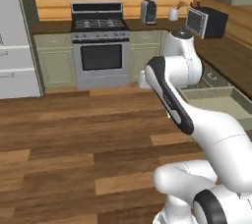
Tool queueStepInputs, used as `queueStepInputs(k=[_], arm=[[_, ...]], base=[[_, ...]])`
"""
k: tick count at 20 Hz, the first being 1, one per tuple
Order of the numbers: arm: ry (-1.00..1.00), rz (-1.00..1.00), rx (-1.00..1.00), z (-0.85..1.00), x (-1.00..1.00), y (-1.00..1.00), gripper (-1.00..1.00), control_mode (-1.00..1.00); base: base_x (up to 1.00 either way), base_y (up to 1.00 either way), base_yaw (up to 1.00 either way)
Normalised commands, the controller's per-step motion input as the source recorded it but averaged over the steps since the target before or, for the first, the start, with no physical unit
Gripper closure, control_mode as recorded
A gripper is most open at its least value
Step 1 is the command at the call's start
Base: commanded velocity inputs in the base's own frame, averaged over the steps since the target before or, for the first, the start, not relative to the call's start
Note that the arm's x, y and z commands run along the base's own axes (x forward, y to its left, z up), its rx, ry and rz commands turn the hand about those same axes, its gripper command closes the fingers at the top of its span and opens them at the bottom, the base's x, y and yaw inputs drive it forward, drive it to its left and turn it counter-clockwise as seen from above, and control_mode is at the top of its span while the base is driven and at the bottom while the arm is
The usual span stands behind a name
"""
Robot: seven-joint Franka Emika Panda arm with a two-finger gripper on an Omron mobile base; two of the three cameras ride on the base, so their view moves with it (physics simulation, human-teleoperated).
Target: Take a straw from the drawer in front and place it inside the glass cup on the dining counter.
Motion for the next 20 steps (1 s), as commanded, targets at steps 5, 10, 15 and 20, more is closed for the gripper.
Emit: queueStepInputs(k=[5, 10, 15, 20], arm=[[0.0, 0.0, 0.0, 0.0, 0.0, 0.0, 1.0, 1.0], [0.0, 0.0, 0.0, 0.0, 0.0, 0.0, 1.0, 1.0], [0.0, 0.0, 0.0, 0.0, 0.0, 0.0, 1.0, 1.0], [0.0, 0.0, 0.0, 0.0, 0.0, 0.0, 1.0, 1.0]], base=[[-0.27, 0.85, 0.73], [0.17, 0.94, 0.29], [0.67, 0.97, -0.14], [0.79, 0.93, -0.31]])
